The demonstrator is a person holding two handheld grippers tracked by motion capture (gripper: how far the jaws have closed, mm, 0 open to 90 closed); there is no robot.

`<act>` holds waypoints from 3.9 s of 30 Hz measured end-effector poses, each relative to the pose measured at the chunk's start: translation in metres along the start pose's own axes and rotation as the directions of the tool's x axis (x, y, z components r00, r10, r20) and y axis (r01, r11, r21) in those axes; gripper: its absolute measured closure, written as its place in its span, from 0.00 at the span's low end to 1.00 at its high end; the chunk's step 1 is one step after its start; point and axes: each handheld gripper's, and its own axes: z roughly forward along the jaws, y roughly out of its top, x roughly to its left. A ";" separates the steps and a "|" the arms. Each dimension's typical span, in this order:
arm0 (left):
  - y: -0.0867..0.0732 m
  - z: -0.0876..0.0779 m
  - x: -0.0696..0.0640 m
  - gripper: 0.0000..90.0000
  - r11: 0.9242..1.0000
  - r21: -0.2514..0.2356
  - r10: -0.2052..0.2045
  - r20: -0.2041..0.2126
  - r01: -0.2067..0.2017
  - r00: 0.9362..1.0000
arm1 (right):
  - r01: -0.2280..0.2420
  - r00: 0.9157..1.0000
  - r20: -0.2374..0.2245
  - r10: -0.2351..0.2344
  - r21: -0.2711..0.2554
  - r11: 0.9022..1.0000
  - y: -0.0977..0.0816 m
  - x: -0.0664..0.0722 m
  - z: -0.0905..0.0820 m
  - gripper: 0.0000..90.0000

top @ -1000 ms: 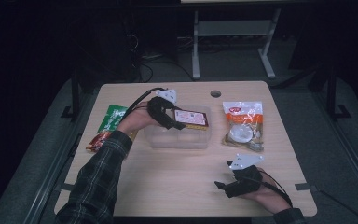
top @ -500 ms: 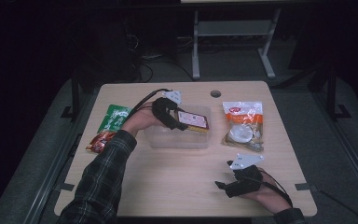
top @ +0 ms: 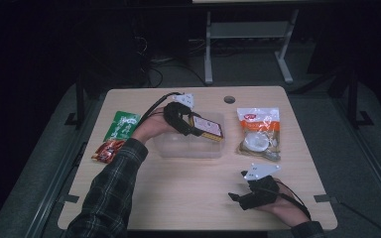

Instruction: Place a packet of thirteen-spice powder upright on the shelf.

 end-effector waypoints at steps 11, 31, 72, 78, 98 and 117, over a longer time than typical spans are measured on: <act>0.005 -0.002 0.002 0.34 0.999 -0.051 -0.010 -0.009 0.010 1.000 | 0.002 1.000 -0.004 -0.002 0.005 1.000 0.000 0.000 0.000 0.15; 0.022 0.009 0.002 0.34 0.997 -0.081 0.008 0.006 -0.007 1.000 | 0.001 1.000 -0.007 -0.001 0.008 1.000 0.000 0.000 0.001 0.15; 0.034 0.059 0.000 0.34 0.997 -0.072 -0.025 0.050 0.028 0.998 | 0.003 1.000 -0.016 -0.003 0.001 1.000 0.000 0.000 0.001 0.15; 0.039 0.048 -0.001 0.22 0.993 -0.103 -0.050 0.019 0.052 0.999 | 0.002 1.000 -0.018 -0.002 0.000 1.000 0.000 0.000 0.001 0.15; 0.003 -0.016 -0.032 0.15 0.988 -0.071 -0.142 -0.072 0.137 0.987 | 0.008 1.000 -0.018 -0.008 0.023 1.000 0.000 0.001 0.004 0.15; -0.040 -0.042 -0.087 0.16 0.986 -0.035 -0.166 -0.170 0.162 0.971 | 0.010 1.000 -0.012 -0.009 0.032 0.999 -0.001 -0.001 0.005 0.15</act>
